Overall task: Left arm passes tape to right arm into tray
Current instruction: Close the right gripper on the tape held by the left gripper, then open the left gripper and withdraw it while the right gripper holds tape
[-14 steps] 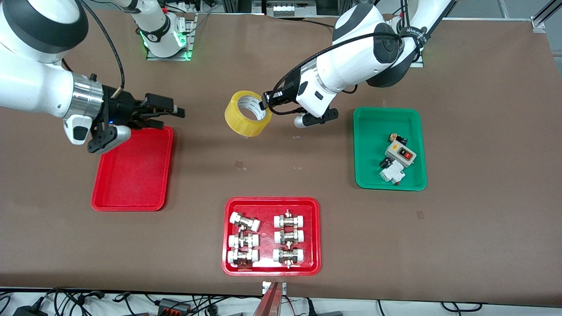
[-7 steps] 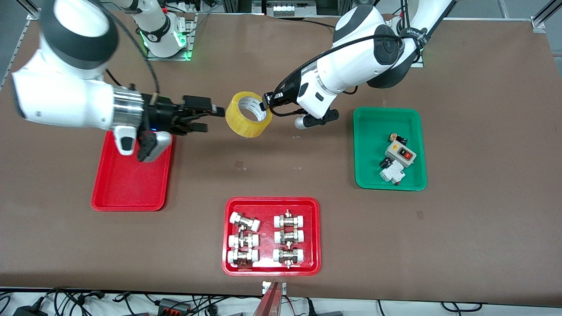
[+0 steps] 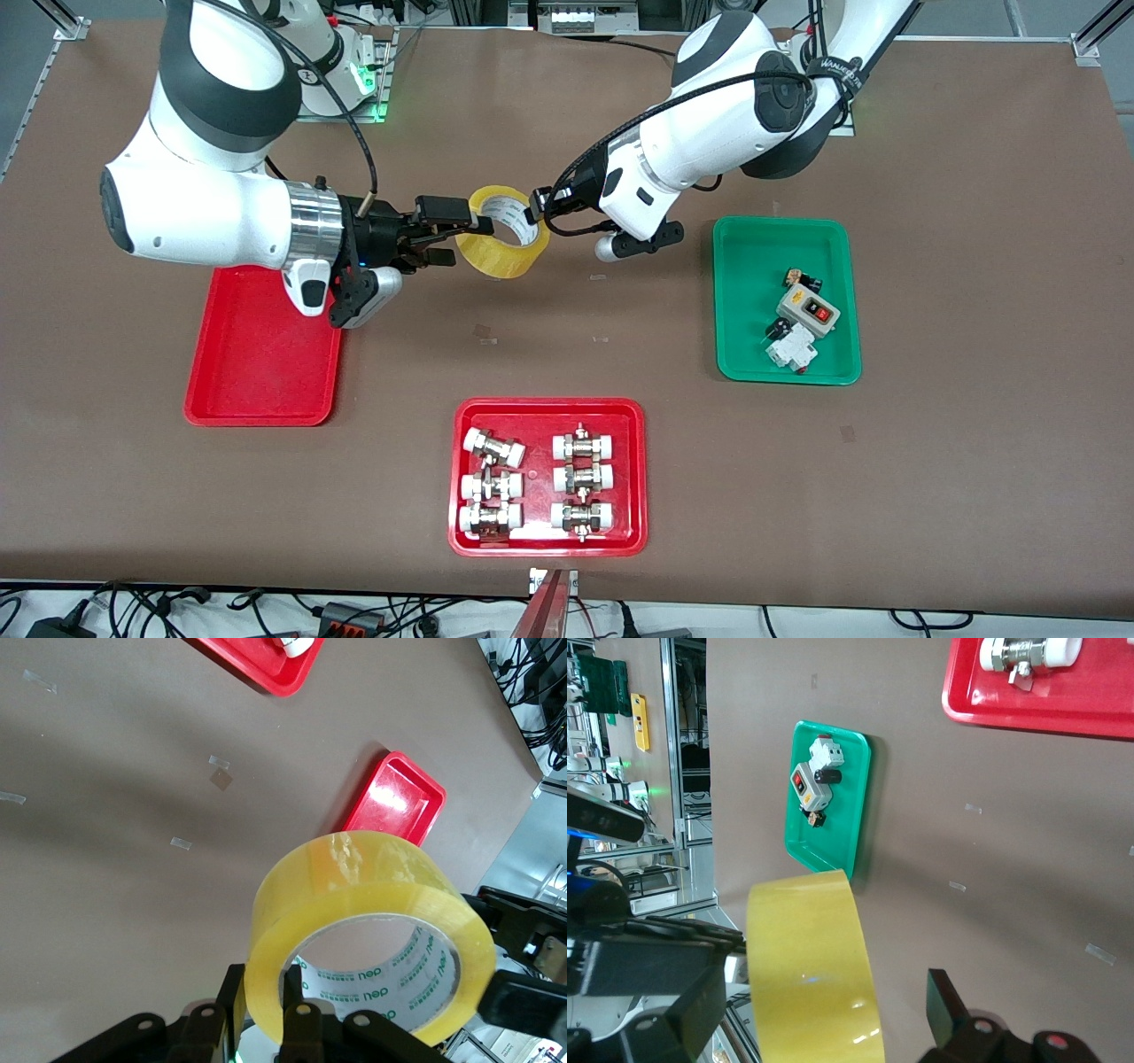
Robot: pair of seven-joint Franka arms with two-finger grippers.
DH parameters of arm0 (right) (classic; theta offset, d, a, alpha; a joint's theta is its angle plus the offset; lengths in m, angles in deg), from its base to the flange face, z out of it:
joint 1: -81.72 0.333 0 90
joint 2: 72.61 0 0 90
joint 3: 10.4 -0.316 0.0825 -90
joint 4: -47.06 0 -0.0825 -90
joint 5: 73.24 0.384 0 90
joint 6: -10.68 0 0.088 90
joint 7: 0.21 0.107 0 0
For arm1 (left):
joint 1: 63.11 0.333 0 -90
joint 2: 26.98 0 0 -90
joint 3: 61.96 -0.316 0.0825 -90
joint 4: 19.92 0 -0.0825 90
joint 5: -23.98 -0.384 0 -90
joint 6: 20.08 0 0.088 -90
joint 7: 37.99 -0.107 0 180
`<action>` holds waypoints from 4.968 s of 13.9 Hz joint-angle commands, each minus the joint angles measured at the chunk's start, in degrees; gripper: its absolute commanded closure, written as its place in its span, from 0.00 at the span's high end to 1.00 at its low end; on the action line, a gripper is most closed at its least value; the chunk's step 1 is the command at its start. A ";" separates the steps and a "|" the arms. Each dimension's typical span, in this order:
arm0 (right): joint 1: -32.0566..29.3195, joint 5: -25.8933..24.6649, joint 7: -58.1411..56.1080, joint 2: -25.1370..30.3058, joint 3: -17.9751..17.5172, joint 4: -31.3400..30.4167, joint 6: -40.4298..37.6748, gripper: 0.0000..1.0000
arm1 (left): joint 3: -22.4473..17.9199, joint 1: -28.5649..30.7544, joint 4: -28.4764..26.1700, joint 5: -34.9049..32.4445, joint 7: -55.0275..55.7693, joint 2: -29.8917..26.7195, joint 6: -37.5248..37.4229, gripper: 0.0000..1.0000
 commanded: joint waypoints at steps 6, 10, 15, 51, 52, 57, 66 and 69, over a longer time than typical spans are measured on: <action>0.42 1.08 -1.30 -1.24 0.39 0.91 -0.61 1.00 | 0.29 0.53 0.63 1.50 0.08 0.03 -0.63 0.15; 0.24 1.08 -1.03 -0.89 0.39 1.09 -2.63 1.00 | 0.29 0.53 0.54 1.59 0.08 -0.05 -0.63 0.15; -0.11 1.26 -1.12 -0.80 0.47 1.09 -3.42 1.00 | 0.29 0.70 0.54 1.50 -0.01 -0.05 -1.51 0.15; -20.03 -3.48 -4.11 -10.19 1.09 -0.14 -9.74 0.24 | -5.66 19.00 1.16 -24.22 -14.66 -12.61 -32.00 1.00; -22.94 -4.19 -4.80 -11.42 1.09 -0.23 -10.45 0.24 | -9.34 16.64 1.07 -26.69 -16.86 -13.41 -32.79 1.00; -35.33 -5.42 -16.82 -16.78 1.09 -0.32 -14.84 0.25 | -21.31 13.98 0.72 -27.68 -28.81 -17.62 -38.42 1.00; -42.56 -4.55 -36.71 -26.99 1.09 0.12 -13.62 0.25 | -28.63 14.32 1.25 -31.72 -45.62 -21.50 -41.85 1.00; -42.65 -2.71 -39.17 -28.13 1.09 0.12 -12.92 0.25 | -28.98 14.41 1.33 -31.46 -50.45 -21.50 -40.71 1.00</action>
